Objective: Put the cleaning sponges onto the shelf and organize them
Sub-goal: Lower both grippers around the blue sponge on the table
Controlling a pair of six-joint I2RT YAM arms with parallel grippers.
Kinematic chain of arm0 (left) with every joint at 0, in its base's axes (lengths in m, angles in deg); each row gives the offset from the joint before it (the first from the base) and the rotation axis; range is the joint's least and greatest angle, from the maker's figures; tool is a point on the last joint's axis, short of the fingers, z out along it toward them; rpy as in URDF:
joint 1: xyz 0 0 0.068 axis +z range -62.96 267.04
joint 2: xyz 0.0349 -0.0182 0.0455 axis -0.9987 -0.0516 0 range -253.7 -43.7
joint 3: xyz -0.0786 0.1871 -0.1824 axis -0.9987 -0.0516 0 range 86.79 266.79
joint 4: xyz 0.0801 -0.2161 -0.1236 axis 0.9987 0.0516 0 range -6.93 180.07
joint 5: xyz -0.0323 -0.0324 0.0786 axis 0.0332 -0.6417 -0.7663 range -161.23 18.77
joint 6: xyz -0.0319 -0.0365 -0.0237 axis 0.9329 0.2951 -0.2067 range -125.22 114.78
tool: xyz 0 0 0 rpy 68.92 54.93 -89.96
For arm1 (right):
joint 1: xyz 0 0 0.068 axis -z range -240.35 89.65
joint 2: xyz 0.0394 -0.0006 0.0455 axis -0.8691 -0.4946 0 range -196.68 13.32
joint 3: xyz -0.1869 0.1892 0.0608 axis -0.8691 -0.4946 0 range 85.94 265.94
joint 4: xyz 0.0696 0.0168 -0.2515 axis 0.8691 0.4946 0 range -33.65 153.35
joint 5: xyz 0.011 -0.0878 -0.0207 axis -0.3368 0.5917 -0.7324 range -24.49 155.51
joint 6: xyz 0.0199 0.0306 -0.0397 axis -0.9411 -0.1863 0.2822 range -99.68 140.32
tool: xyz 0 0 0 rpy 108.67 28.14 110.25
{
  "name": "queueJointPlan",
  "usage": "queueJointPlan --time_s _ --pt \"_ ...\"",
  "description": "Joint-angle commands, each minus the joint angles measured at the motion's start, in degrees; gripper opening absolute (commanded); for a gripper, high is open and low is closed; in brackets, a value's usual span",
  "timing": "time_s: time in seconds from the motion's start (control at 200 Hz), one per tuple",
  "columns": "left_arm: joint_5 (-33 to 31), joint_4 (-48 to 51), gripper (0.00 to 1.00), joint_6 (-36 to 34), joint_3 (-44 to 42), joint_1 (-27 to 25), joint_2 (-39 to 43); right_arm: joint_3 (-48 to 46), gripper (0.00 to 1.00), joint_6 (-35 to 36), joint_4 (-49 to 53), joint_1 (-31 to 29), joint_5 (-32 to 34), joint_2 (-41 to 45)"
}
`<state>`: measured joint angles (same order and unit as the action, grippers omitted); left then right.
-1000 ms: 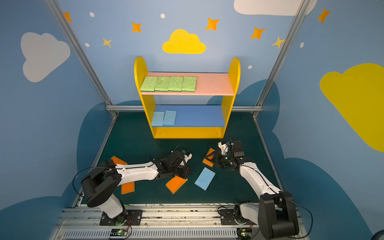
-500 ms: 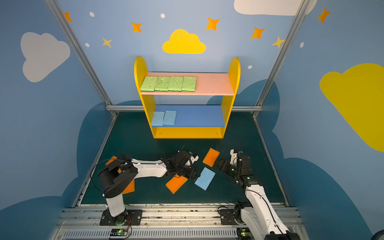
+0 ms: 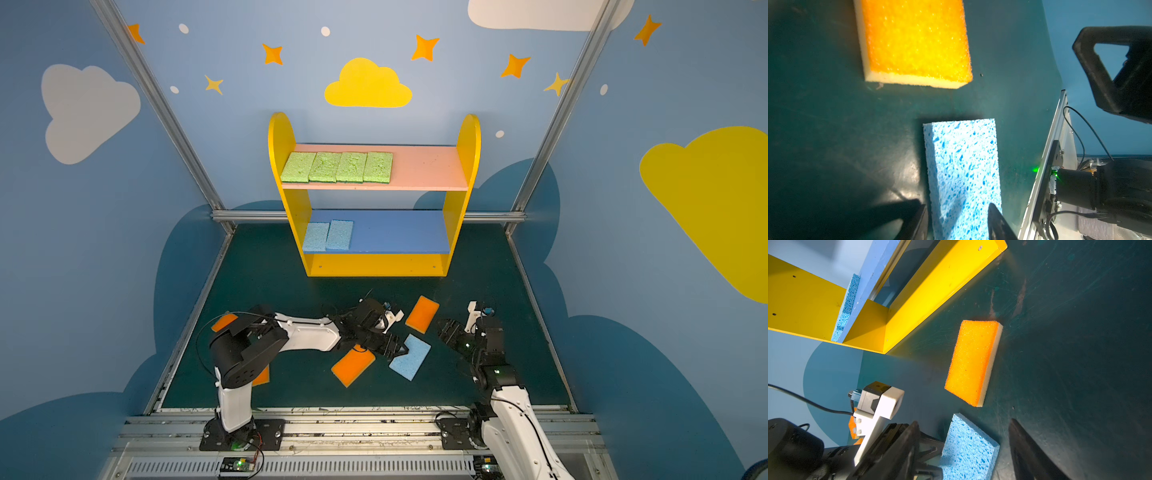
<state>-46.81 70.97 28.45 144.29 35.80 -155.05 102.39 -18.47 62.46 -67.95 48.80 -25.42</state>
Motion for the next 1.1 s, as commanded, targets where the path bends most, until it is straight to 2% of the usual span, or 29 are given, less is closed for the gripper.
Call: queueJointPlan --time_s 0.0,0.105,0.19,0.691,1.096 --pt "-1.52 3.35 0.53 -1.26 0.92 0.86 0.32 0.00 0.67 -0.10 -1.69 -0.35 0.80 -0.37" --pt "-3.89 7.59 0.54 -3.09 2.37 1.36 0.61 0.07 0.67 -0.15 -1.68 -0.41 0.89 -0.54" --pt "-3.51 8.92 0.54 -3.87 3.36 1.58 0.07 0.08 0.67 -0.19 -1.86 -0.44 0.89 -0.68" --pt "1.39 4.65 0.48 -1.29 5.43 1.77 -5.02 0.08 0.67 -0.22 -1.64 -0.45 1.33 -0.77" --pt "2.37 1.95 0.34 1.10 4.59 0.47 -6.07 -0.45 0.67 -1.20 -3.60 -0.58 0.89 -1.83"
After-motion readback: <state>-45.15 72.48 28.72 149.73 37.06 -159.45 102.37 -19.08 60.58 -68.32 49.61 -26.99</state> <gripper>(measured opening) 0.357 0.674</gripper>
